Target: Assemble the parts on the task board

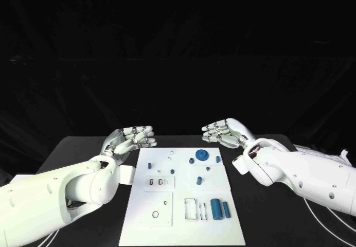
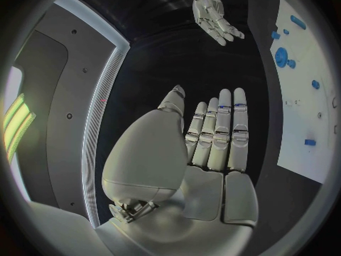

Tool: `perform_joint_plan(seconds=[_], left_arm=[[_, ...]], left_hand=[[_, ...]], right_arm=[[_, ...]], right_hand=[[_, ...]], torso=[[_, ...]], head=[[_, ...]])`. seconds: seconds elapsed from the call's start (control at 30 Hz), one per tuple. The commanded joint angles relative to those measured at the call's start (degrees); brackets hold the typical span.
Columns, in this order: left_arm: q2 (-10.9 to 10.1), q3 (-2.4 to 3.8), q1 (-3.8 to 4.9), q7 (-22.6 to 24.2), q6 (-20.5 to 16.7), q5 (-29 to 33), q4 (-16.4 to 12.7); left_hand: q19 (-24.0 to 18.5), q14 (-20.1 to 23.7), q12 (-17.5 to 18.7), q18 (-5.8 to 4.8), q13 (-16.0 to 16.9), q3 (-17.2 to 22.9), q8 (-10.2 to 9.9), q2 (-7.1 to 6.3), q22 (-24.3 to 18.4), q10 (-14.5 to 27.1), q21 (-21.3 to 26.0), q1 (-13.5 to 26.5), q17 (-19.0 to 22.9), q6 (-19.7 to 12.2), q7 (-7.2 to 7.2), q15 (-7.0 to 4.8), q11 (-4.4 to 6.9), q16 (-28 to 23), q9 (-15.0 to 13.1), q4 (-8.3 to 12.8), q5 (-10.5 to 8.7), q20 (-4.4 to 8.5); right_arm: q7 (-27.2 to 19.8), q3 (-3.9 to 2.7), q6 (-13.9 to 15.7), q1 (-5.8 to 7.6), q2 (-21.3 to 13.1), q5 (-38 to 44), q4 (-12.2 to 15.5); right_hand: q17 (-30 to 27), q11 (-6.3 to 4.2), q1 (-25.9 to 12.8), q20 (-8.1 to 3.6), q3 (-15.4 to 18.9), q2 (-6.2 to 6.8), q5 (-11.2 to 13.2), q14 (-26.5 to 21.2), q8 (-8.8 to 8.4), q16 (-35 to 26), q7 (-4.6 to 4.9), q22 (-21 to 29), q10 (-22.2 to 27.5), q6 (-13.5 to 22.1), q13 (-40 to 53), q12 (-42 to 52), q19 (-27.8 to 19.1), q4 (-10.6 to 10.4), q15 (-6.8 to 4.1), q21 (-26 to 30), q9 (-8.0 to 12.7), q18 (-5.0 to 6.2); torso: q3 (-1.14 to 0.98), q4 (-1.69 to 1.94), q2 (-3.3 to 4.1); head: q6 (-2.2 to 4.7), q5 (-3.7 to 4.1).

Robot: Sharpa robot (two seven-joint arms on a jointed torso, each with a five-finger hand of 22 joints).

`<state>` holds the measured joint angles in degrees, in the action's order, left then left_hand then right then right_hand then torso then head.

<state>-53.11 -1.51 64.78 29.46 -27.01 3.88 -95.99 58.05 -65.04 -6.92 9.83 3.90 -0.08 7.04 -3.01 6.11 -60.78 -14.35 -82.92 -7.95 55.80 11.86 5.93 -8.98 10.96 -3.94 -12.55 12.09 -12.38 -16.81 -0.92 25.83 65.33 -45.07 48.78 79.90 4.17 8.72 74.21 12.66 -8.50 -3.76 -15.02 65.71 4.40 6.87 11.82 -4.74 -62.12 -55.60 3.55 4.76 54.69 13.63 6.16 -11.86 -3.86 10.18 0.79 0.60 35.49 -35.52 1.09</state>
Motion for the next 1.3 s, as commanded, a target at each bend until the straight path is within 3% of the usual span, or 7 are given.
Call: perform_joint_plan(seconds=[0.03, 0.13, 0.3, 0.5, 0.67, 0.97, 1.3], left_arm=[[-0.51, 0.14, 0.39, 1.44, 4.55, 0.29, -1.48], [-0.98, 0.23, 0.86, 1.19, 5.09, 0.93, -2.85], [-1.85, 0.29, 1.56, 0.73, 5.65, 2.43, -4.69], [-2.81, 0.35, 2.39, 0.53, 6.01, 3.00, -6.79], [-3.40, 0.40, 2.84, 0.49, 6.03, 3.11, -7.89], [-3.96, 0.46, 3.33, 0.41, 6.03, 3.15, -8.60], [-4.20, 0.47, 3.42, 0.18, 6.12, 3.18, -8.47]], left_hand=[[0.37, -0.59, 0.41, 0.75, -0.01, 0.05, -0.33, 0.66, -0.11, -0.59, 0.39, -0.18, -0.16, 0.48, -0.01, 0.11, 0.14, -0.31, 0.10, 0.48, -0.22, 0.00], [0.56, -0.77, 0.54, 0.75, -0.01, -0.01, -0.44, 0.72, -0.18, -0.82, 0.45, -0.24, -0.27, 0.63, -0.02, 0.07, 0.17, -0.42, 0.11, 0.64, -0.21, 0.06], [0.67, -0.81, 0.69, 0.73, -0.02, -0.07, -0.57, 0.73, -0.25, -0.88, 0.52, -0.27, -0.33, 0.66, 0.01, 0.07, 0.16, -0.56, 0.14, 0.76, -0.21, 0.08], [0.73, -0.58, 1.36, 0.66, -0.10, -0.33, -1.11, 0.81, -0.54, -0.72, 0.91, -0.20, -0.47, 0.57, 0.25, 0.24, -0.06, -1.23, 0.21, 1.08, -0.21, 0.01], [0.72, -0.52, 1.61, 0.65, -0.12, -0.42, -1.32, 0.87, -0.66, -0.66, 1.08, -0.18, -0.53, 0.53, 0.30, 0.30, -0.12, -1.48, 0.22, 1.21, -0.21, -0.03], [0.71, -0.46, 1.92, 0.64, -0.13, -0.55, -1.58, 0.93, -0.80, -0.56, 1.28, -0.11, -0.60, 0.46, 0.41, 0.38, -0.21, -1.77, 0.23, 1.36, -0.22, -0.09], [0.73, -0.46, 2.14, 0.64, -0.14, -0.67, -1.77, 0.92, -0.90, -0.47, 1.41, -0.05, -0.66, 0.39, 0.52, 0.43, -0.29, -1.95, 0.24, 1.46, -0.22, -0.13]], right_arm=[[5.85, -0.20, -1.89, 0.77, 0.67, 16.89, -1.05], [9.83, -0.36, -4.60, 1.82, 1.23, 25.02, -1.77], [15.65, -0.48, -9.86, 3.15, 1.99, 35.06, -1.76], [18.61, -0.53, -13.52, 4.10, 3.18, 42.25, -2.58], [19.04, -0.54, -16.08, 4.29, 3.90, 44.82, -2.43], [20.31, -0.53, -20.92, 4.35, 4.61, 48.59, -2.07], [21.73, -0.53, -21.22, 4.34, 4.40, 51.10, -1.68]], right_hand=[[0.78, -2.12, 0.10, -3.46, -3.64, 0.81, 1.91, 8.20, 0.03, 0.68, -1.60, -1.02, -7.09, -5.74, 0.08, -0.79, 8.61, 2.40, -2.86, -3.91, -0.12, 0.39], [1.25, -2.69, -0.37, -4.40, -3.80, 1.43, 2.51, 10.11, -0.07, 0.98, -2.03, -1.53, -8.40, -6.64, 0.16, -0.91, 10.99, 2.46, -3.57, -5.31, -0.16, 0.41], [2.33, -3.39, -0.42, -5.62, -3.95, 2.52, 3.45, 13.29, -0.52, 1.88, -2.84, -2.33, -9.24, -7.11, 0.10, -1.22, 13.64, 2.55, -4.61, -7.26, -0.06, 0.39], [4.54, -3.93, -0.96, -7.22, -3.95, 3.67, 4.96, 17.99, -0.73, 4.04, -3.49, -3.92, -8.43, -6.80, 0.03, -1.27, 16.99, 1.87, -5.74, -10.54, 0.02, 0.33], [5.97, -4.09, -1.28, -7.80, -4.14, 4.23, 5.33, 19.64, -0.72, 5.05, -3.74, -4.72, -7.96, -6.88, -0.03, -1.37, 18.10, 1.44, -6.12, -12.11, 0.01, 0.24], [7.45, -4.11, -1.44, -8.03, -4.46, 4.73, 6.39, 20.37, -0.74, 5.80, -4.03, -5.40, -6.35, -6.75, -0.05, -1.32, 18.39, 0.87, -6.26, -13.36, 0.02, 0.19], [8.74, -4.18, -1.78, -8.14, -4.60, 5.01, 6.82, 20.75, -0.71, 6.84, -4.11, -5.87, -6.32, -6.95, -0.02, -1.27, 18.67, 0.11, -6.35, -14.27, 0.00, 0.19]], torso=[[0.54, 1.05, 2.03], [0.86, 1.75, 3.04], [1.22, 2.74, 4.54], [1.75, 3.72, 6.07], [1.91, 4.10, 6.97], [2.04, 4.42, 7.94], [2.14, 4.74, 8.44]], head=[[0.42, 0.70], [0.70, 1.29], [0.90, 1.91], [1.10, 2.77], [1.22, 3.10], [1.53, 3.51], [1.77, 3.83]])
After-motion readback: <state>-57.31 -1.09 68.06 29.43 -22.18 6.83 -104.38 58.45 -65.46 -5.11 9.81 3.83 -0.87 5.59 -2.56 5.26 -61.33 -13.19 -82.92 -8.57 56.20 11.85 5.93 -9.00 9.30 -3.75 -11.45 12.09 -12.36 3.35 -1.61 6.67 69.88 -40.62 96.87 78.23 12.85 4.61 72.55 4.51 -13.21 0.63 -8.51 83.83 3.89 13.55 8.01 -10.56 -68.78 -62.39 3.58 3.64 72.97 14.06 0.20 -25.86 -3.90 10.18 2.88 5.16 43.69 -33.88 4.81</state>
